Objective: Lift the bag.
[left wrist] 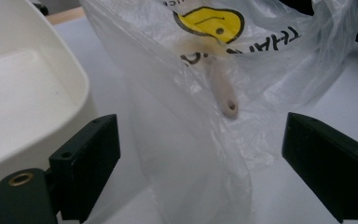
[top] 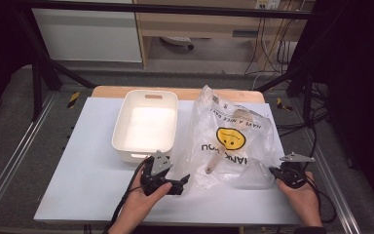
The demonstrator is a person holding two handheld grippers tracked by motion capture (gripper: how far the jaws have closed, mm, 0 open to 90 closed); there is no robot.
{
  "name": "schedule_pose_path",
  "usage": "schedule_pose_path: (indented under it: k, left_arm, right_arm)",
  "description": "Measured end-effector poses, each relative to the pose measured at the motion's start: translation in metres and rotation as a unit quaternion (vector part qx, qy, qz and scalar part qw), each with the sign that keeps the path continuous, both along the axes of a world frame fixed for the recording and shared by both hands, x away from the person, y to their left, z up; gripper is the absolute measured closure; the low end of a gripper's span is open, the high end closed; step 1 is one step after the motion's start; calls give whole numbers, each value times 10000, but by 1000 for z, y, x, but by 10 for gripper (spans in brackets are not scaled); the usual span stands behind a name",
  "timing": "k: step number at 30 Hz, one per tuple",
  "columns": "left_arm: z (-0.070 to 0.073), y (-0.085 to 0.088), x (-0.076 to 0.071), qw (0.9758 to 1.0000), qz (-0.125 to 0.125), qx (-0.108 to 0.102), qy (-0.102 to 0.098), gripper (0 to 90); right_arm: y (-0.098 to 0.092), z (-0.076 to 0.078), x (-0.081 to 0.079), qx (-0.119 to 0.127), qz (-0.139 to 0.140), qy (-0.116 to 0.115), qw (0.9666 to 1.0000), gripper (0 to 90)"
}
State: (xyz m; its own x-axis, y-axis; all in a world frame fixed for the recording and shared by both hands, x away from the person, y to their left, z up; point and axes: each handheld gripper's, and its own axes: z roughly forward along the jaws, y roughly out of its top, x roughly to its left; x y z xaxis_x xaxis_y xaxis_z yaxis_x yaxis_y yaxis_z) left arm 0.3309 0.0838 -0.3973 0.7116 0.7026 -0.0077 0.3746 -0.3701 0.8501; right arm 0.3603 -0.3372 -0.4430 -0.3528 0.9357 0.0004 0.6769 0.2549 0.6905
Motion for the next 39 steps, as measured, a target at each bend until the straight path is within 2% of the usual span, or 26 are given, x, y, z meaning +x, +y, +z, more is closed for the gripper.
schedule_pose_path:
  k: [5,8,13,17,28,34,39]
  left_arm:
    - [-13,-11,1,9998,-57,168,101,129]
    - [-19,-15,4,9997,-44,158,180,141]
    - [-29,-24,10,9993,-62,304,221,176]
    - [-33,-24,16,9991,86,342,255,208]
    - [-43,-25,26,9984,238,361,352,295]
    - [-48,-29,27,9982,240,418,371,427]
    - [-52,-30,29,9979,287,405,404,587]
  right_arm:
    - [1,0,-1,-20,28,-9,10000,900]
    - [2,0,-2,-13,31,-26,10000,900]
    - [3,1,-3,-24,65,-28,10000,900]
    - [3,1,-4,-36,117,-60,9999,900]
    - [7,2,-9,-50,314,-79,9995,900]
    - [11,2,-11,-57,487,-56,9988,899]
    - [14,2,-12,-27,547,-44,9985,889]
